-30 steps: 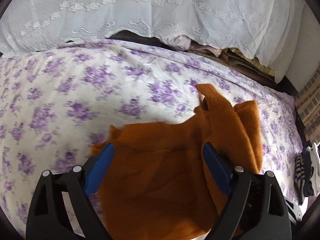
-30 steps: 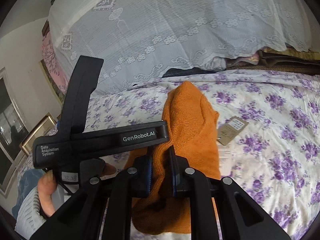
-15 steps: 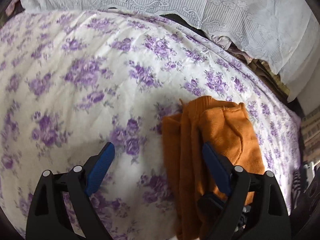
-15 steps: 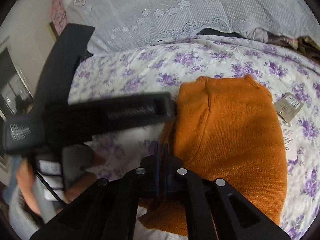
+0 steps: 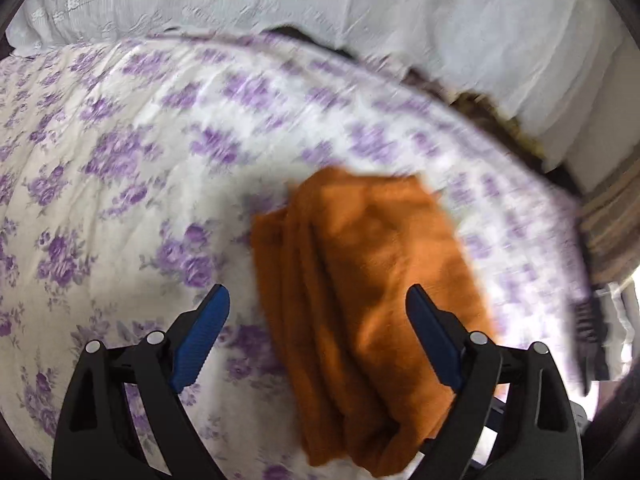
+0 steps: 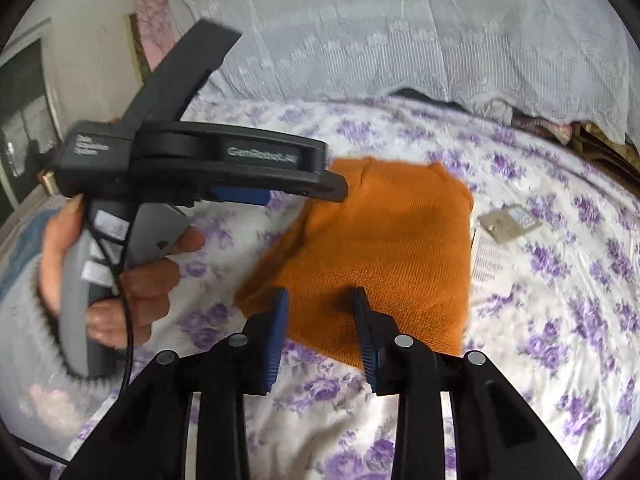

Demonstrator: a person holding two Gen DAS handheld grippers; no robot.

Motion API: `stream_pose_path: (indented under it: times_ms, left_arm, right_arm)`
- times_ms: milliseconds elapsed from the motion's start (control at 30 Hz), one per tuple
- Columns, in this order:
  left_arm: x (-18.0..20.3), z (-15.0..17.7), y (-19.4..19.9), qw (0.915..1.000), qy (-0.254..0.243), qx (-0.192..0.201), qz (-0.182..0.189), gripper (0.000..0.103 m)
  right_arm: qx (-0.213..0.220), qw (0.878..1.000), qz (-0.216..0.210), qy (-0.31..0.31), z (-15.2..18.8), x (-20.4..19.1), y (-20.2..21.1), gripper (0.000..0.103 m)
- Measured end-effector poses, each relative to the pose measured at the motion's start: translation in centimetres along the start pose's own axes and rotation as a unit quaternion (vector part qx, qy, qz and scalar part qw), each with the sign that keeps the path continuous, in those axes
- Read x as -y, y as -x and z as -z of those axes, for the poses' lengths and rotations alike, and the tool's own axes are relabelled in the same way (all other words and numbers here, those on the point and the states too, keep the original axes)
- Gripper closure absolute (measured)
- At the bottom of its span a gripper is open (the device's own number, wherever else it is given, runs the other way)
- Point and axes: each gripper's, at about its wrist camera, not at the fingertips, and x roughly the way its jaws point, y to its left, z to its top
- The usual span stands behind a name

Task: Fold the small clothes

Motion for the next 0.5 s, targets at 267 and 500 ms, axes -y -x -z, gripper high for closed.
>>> stream_pose_path:
  times_ms: [267, 500]
  left_arm:
    - [-2.9, 0.1, -0.3, 0.9987, 0.05, -0.006, -0.011, 0.014]
    - [1.0, -0.2, 4.8, 0.9972, -0.005, 0.074, 0.01, 0.013]
  right_arm:
    - [-0.016, 0.999, -0.044, -0.026, -0.5, 0.2, -2.0, 0.095]
    - [0.07, 0.996, -0.016, -0.061, -2.5, 6.2, 4.0, 0.093]
